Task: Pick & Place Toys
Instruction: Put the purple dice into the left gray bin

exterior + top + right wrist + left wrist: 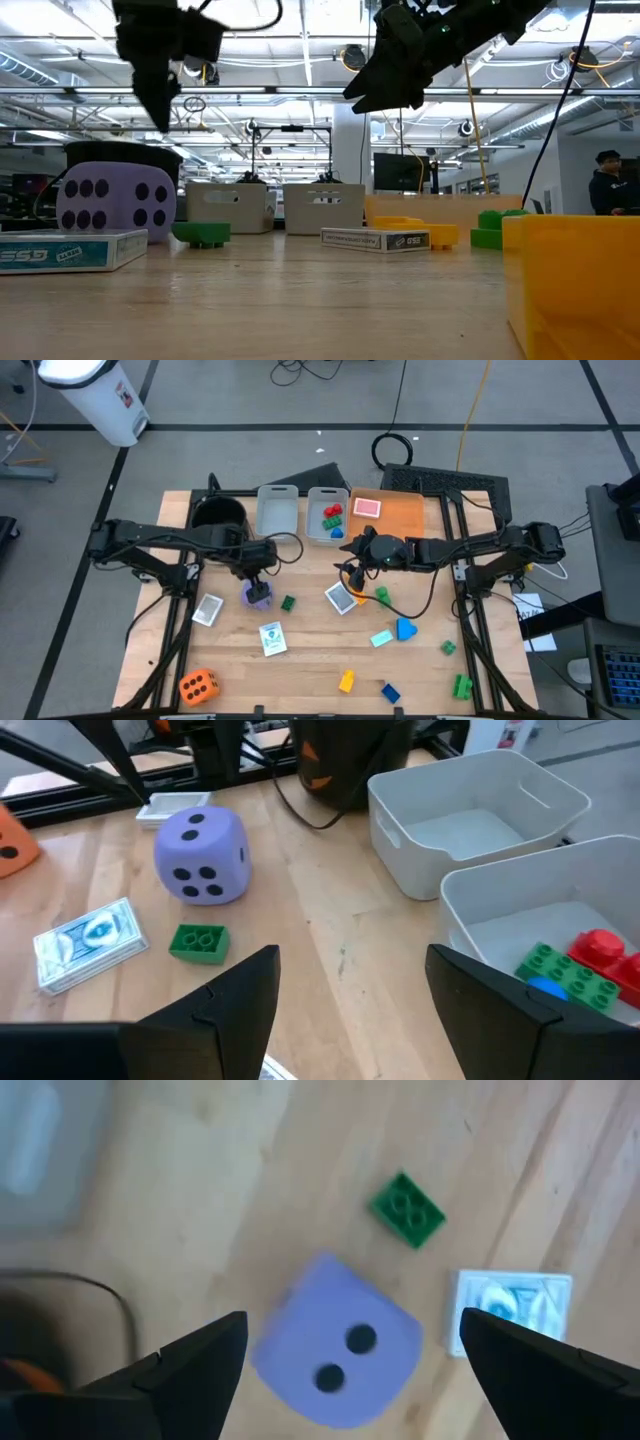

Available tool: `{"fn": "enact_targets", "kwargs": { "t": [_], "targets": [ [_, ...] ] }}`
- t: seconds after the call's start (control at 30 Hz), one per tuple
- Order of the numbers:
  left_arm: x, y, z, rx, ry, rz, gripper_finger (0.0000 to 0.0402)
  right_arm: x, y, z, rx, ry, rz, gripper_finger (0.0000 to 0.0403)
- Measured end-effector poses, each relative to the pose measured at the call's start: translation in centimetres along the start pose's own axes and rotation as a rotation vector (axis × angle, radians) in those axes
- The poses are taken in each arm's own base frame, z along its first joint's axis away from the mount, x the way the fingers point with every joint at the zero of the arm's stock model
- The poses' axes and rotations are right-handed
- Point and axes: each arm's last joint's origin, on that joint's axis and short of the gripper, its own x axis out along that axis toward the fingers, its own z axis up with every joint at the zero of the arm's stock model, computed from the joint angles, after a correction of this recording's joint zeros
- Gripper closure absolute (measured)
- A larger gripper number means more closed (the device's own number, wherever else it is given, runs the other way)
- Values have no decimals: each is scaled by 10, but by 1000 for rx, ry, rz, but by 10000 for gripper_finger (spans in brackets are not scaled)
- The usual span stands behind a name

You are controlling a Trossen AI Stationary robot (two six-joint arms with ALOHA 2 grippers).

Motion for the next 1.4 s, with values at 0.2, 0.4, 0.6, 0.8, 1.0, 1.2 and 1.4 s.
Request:
{"fn": "enact_targets", "kwargs": {
  "t": [0.2, 0.4, 0.6, 0.8, 1.0, 1.2, 1.4],
  "targets": [
    [-13, -1, 7, 45, -64, 41, 34, 1, -4, 1, 6, -2, -12, 161],
    [-12, -1, 4, 185, -24, 46, 31, 1, -4, 1, 6, -1, -12, 161],
    [-9, 5, -5, 228, 62, 125, 11, 1, -4, 1, 5, -1, -12, 161],
    [-3, 6, -9, 282, 101, 91, 3, 1, -4, 1, -6, 0, -12, 161],
    [10, 9, -18, 328, 164, 74, 2, 1, -4, -2, -13, 22, -16, 161],
    [21, 11, -26, 336, 222, 23, 2, 1, -4, -3, -3, 41, -20, 161],
    [26, 9, -29, 394, 236, -15, 2, 1, -5, -4, -4, 47, -22, 161]
  ]
}}
